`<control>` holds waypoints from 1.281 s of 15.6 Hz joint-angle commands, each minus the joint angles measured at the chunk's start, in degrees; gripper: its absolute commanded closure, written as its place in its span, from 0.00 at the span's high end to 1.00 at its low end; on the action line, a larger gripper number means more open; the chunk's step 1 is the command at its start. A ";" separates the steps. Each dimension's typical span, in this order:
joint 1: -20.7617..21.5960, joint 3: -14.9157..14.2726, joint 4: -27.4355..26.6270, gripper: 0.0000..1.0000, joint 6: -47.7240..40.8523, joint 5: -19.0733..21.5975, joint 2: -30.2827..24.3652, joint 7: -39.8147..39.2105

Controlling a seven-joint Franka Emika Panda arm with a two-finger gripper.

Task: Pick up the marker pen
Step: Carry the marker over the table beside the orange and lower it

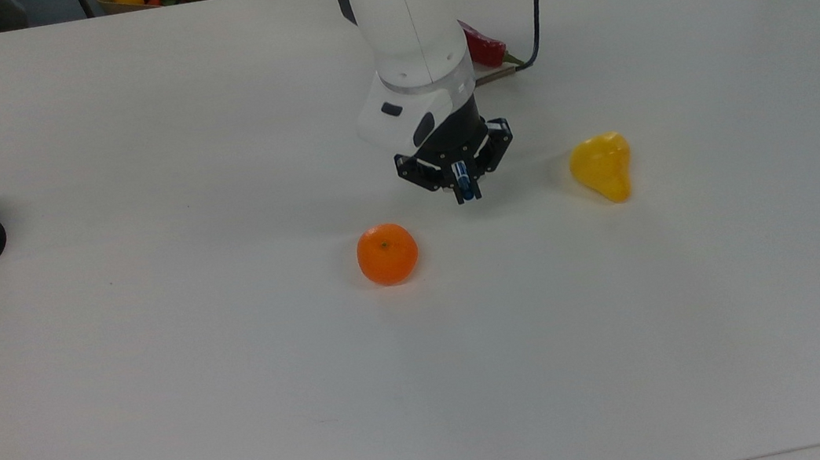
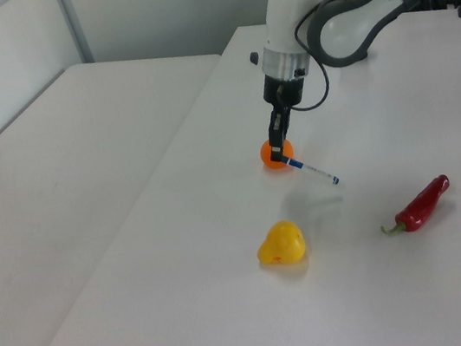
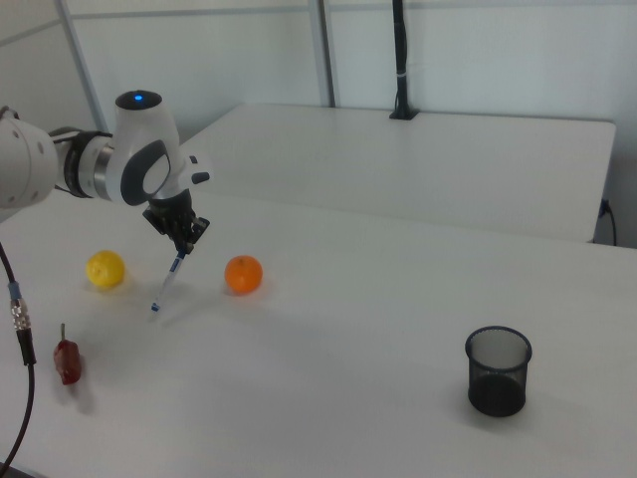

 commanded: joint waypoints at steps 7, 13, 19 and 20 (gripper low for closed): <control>2.21 -0.27 0.34 0.02 11.49 -4.81 6.75 1.26; 2.12 -0.36 0.34 0.42 13.08 -6.57 7.72 1.26; 1.86 -0.44 0.34 1.00 13.08 -10.00 7.63 1.18; 1.86 -0.44 0.34 1.00 13.08 -10.00 7.63 1.18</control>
